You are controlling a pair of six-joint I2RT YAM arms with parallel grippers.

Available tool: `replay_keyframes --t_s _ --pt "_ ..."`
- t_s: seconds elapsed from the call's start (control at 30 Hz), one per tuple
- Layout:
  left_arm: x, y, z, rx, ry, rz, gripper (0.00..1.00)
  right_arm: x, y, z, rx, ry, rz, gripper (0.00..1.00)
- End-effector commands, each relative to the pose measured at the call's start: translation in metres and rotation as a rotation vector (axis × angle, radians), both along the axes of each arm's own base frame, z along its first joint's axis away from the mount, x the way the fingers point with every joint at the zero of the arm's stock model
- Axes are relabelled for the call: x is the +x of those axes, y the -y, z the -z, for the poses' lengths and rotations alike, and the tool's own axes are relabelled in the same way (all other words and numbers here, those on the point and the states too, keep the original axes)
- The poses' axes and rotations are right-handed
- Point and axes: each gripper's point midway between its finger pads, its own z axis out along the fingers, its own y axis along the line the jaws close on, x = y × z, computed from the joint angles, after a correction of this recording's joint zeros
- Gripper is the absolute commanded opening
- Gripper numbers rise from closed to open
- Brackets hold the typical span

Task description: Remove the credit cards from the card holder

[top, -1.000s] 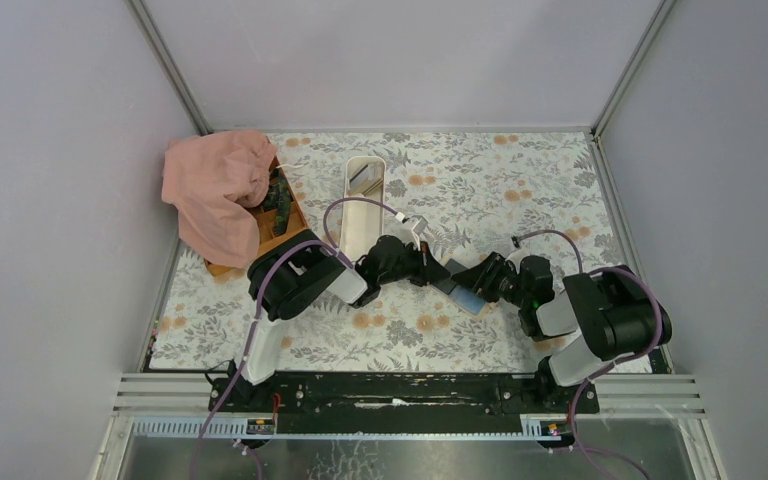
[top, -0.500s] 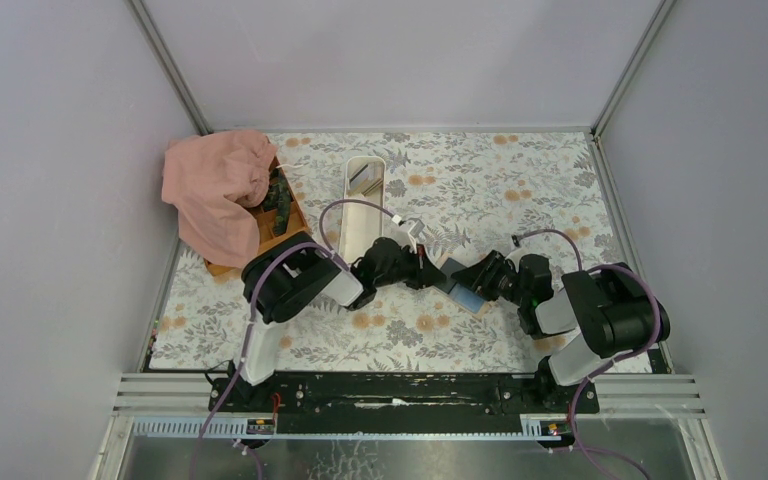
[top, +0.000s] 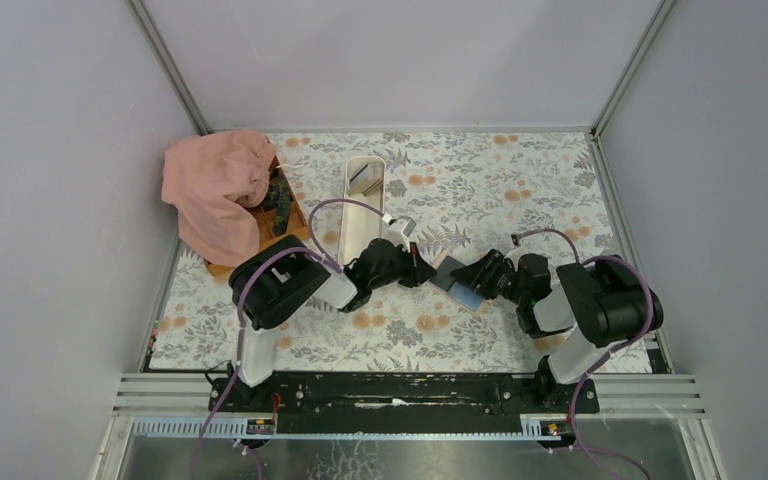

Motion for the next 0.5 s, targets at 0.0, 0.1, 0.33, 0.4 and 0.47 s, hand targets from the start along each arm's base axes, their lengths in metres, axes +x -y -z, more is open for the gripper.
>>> replay_keyframes --t_s 0.0,0.1,0.33,0.4,0.47 --pt "0.011 -0.012 0.016 0.053 0.015 -0.084 0.00 0.009 -0.004 -0.015 0.025 0.077 -0.008 0.44" --pt "0.019 -0.017 0.022 0.104 0.035 -0.111 0.00 0.008 -0.004 -0.017 0.028 0.086 -0.010 0.44" --pt "0.017 -0.016 0.037 0.148 0.026 -0.095 0.00 0.005 -0.005 -0.007 0.036 0.056 -0.015 0.44" --pt "0.011 -0.013 0.042 0.149 0.011 -0.076 0.00 0.008 -0.006 -0.009 0.047 0.060 -0.018 0.44" --pt "0.005 -0.008 0.046 0.154 0.000 -0.054 0.00 0.010 -0.008 -0.012 0.064 0.070 -0.020 0.44"
